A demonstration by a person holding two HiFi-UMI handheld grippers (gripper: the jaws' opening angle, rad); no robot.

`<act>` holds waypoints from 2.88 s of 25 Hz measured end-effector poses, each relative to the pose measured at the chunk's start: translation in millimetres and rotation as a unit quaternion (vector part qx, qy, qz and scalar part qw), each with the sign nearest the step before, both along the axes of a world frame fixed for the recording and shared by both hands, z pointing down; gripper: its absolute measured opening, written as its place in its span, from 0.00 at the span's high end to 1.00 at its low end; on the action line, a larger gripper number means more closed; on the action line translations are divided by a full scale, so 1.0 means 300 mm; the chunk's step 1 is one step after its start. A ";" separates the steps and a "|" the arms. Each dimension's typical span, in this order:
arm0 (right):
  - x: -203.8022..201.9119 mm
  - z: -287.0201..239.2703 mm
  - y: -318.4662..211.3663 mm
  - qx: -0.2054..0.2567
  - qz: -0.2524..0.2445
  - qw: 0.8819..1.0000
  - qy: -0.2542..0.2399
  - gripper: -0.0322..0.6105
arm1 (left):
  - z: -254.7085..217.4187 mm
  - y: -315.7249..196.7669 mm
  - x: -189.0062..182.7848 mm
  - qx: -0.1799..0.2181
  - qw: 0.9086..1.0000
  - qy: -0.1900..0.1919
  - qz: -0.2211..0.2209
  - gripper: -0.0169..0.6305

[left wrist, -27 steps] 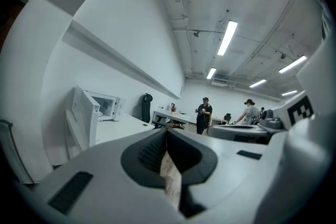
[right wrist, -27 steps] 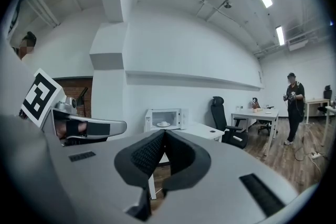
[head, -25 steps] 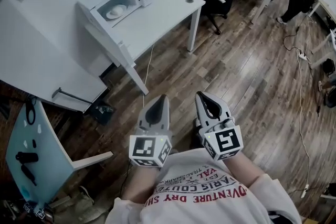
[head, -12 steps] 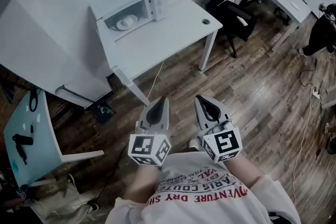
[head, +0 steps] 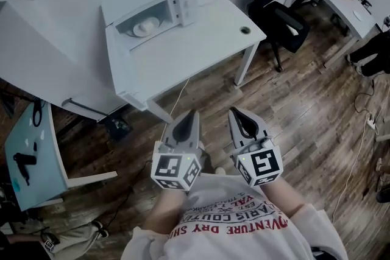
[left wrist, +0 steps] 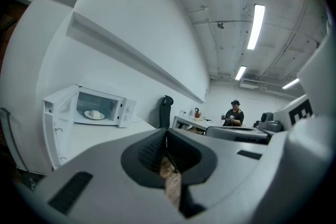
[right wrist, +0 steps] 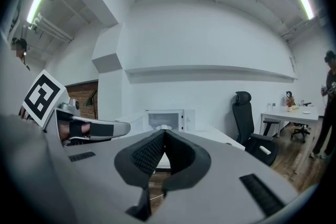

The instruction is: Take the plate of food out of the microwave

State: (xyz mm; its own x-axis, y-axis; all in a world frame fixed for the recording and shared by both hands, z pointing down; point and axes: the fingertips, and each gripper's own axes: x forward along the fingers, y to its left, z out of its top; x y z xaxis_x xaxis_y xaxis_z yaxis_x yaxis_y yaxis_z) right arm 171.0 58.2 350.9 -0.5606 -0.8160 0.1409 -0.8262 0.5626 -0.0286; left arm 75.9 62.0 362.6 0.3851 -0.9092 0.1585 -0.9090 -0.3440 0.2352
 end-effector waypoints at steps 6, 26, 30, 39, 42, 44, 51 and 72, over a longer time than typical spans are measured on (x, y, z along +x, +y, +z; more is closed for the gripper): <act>-0.067 0.012 -0.232 -0.001 0.006 1.000 0.008 0.93 | -0.001 -0.252 -0.053 0.005 1.000 0.011 0.009 0.96; -0.430 0.035 -0.886 -0.008 -0.030 0.999 0.011 0.93 | 0.019 -0.847 -0.412 -0.001 0.999 0.012 -0.031 0.96; -0.485 0.052 -1.017 -0.010 -0.070 0.997 0.009 0.93 | 0.031 -0.930 -0.458 -0.001 0.998 0.015 -0.068 0.96; -0.624 0.073 -1.284 -0.013 -0.196 0.980 0.018 0.93 | 0.060 -1.117 -0.588 -0.006 0.977 0.022 -0.211 0.96; -0.664 0.090 -1.362 -0.019 -0.231 0.973 0.019 0.93 | 0.092 -1.168 -0.614 -0.017 0.968 0.030 -0.249 0.96; -0.686 0.117 -1.398 -0.027 -0.255 0.966 0.022 0.93 | 0.123 -1.189 -0.623 -0.028 0.962 0.032 -0.271 0.96; -0.735 0.239 -1.512 -0.058 -0.317 0.946 0.043 0.93 | 0.259 -1.249 -0.659 -0.052 0.936 0.054 -0.344 0.96; -0.872 0.519 -1.631 -0.075 -0.387 0.914 0.102 0.93 | 0.675 -1.454 -0.915 -0.008 0.805 0.425 -0.414 0.82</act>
State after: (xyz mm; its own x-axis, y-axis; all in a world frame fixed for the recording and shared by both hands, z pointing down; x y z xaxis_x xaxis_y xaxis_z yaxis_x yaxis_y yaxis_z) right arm -90.7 -431.0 506.6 -0.9109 -0.1501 0.3843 -0.1805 0.9826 -0.0439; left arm -198.5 -374.2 565.0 -0.3773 -0.9100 0.1721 -0.3339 0.3070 0.8912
